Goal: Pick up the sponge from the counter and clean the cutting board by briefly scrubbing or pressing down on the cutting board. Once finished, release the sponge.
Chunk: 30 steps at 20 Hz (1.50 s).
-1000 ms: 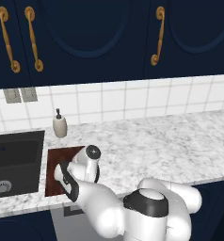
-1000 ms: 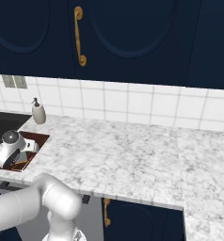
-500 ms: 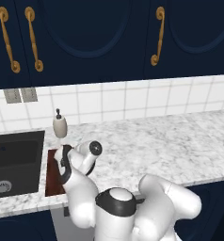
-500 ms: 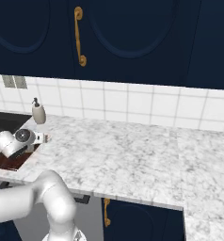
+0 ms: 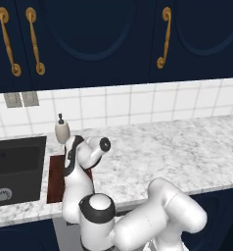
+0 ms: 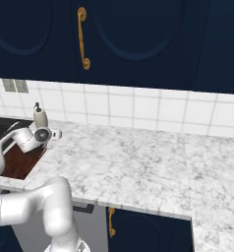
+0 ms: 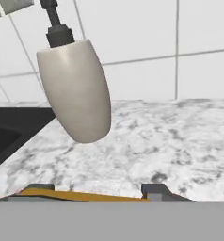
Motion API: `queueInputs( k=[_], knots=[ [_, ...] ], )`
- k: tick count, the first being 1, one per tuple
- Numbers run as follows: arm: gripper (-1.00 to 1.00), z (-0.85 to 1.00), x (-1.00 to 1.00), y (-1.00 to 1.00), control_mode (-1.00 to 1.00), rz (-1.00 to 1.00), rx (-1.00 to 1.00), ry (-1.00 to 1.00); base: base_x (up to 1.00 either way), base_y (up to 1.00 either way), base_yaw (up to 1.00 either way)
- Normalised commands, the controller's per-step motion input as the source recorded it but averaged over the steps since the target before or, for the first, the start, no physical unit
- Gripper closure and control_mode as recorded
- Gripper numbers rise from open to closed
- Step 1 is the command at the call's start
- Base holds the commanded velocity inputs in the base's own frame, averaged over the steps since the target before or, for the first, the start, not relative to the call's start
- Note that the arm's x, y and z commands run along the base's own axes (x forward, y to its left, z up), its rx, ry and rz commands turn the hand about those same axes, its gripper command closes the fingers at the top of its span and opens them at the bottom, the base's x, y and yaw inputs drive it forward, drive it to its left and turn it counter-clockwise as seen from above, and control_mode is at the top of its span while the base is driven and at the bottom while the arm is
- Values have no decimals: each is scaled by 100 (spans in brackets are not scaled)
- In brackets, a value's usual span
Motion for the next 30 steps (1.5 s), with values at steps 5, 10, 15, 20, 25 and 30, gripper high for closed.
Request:
queueInputs(
  k=[5, 10, 15, 20, 25, 30],
  knots=[
    [100, -71, 52, 1, -100, 0, -1, -17, 0, 0, 0],
    [100, -96, -44, 25, -100, 0, -6, -3, 0, 0, 0],
    [100, -89, -82, 30, -100, 0, -2, 0, 0, 0, 0],
    [100, -85, -100, 20, -100, 0, 5, 0, 0, 0, 0],
    [100, -85, -98, 56, -100, -3, 5, 4, 0, 0, 0],
    [100, -75, -91, 73, -100, -5, 5, 17, 0, 0, 0]
  ],
)
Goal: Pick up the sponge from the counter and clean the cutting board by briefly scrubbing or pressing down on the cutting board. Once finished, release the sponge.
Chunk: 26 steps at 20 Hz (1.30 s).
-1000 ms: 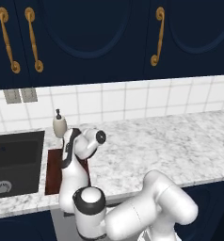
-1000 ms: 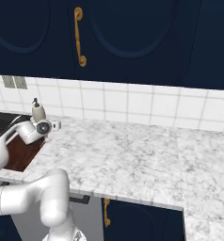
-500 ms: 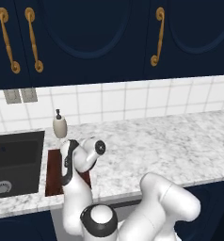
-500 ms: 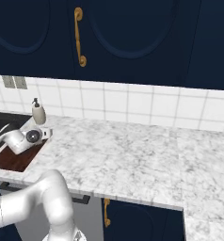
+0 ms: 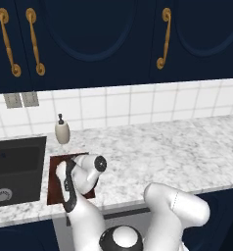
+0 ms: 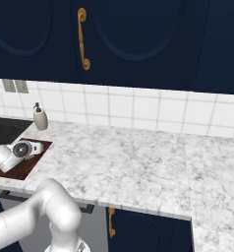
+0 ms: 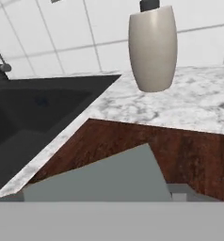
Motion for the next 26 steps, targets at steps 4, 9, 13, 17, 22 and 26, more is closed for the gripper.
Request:
queueInputs(
  k=[4, 9, 13, 17, 22, 26],
  knots=[
    [100, -98, -99, 68, -100, -3, 1, 8, 0, 0, 0],
    [100, -96, -61, 54, -100, 0, 0, -2, 0, 0, 0],
    [-100, -84, 17, 48, -100, 0, 0, 0, 0, 0, 0],
    [-100, -86, 74, 11, -100, 0, 0, -2, 0, 0, 0],
    [-100, -77, 36, 8, -100, 0, 0, -13, 0, 0, 0],
    [-100, -42, -29, 0, -100, 4, 0, -31, 0, 0, 0]
  ],
)
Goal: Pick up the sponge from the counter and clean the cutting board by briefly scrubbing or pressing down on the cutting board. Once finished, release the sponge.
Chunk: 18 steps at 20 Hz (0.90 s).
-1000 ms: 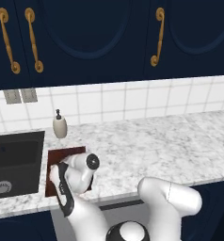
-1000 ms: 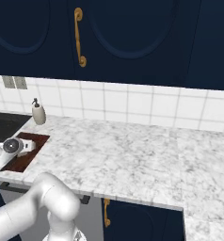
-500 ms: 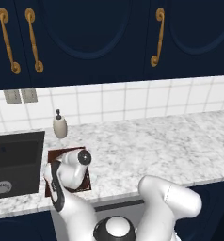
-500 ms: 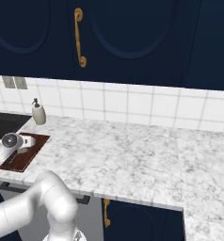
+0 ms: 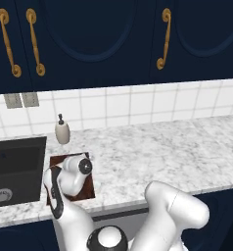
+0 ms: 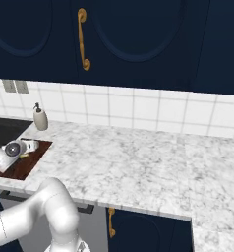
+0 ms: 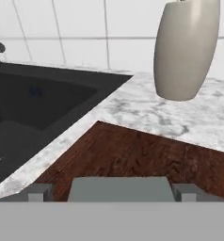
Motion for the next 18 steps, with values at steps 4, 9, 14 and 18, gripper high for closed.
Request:
queueInputs(
  k=[4, 9, 14, 18],
  knots=[
    [-100, 19, -9, -2, -100, 1, 7, -21, 0, 0, 0],
    [-100, 91, -33, -12, -100, 0, 16, -12, 0, 0, 0],
    [-100, 100, -46, -13, -100, 0, 17, -13, 0, 0, 0],
    [-100, 100, -69, -38, -100, 0, 19, -3, 0, 0, 0]
  ],
)
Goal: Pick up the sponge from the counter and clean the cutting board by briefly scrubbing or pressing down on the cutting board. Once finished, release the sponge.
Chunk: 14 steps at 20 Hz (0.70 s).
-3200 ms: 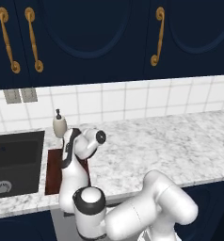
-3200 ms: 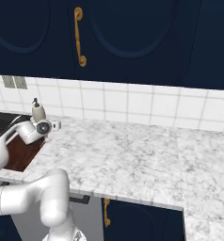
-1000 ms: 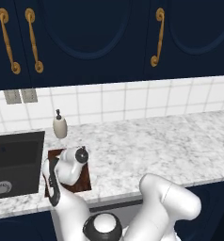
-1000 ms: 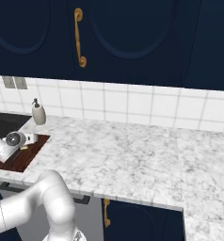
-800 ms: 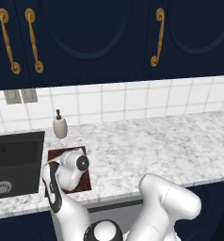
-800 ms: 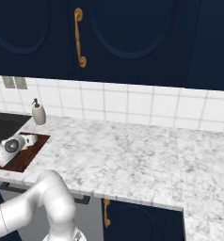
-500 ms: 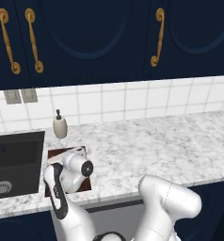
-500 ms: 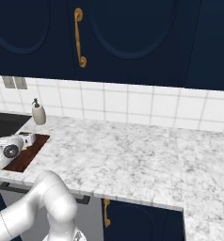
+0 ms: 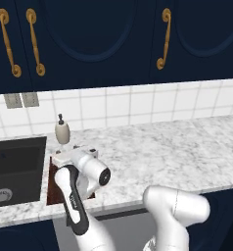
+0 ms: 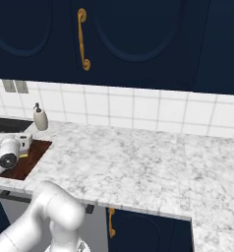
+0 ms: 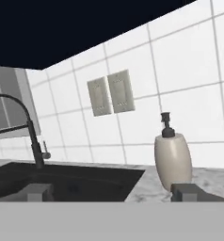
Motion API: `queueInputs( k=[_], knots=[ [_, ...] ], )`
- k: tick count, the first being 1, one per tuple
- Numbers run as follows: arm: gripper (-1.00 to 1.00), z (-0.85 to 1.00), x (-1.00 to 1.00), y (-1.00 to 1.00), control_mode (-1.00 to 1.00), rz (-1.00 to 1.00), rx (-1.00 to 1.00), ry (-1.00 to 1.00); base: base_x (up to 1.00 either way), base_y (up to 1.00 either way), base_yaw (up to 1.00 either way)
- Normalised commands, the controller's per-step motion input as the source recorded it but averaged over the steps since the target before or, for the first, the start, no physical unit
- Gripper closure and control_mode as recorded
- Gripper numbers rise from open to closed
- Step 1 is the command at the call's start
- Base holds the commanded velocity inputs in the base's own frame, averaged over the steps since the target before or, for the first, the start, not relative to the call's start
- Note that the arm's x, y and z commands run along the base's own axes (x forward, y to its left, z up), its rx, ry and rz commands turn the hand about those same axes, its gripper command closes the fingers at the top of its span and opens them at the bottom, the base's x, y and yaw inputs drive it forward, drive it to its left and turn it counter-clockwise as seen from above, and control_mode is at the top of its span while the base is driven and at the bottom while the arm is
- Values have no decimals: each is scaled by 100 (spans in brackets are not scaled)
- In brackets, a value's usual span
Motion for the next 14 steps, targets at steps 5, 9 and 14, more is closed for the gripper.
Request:
queueInputs(
  k=[5, 9, 14],
  knots=[
    [-100, 100, -79, -80, -100, 0, 24, -1, 0, 0, 0],
    [-100, 100, -88, -100, -100, 0, 34, 0, 0, 0, 0],
    [-100, 100, -70, -100, -100, 0, 35, -1, 0, 0, 0]
  ],
)
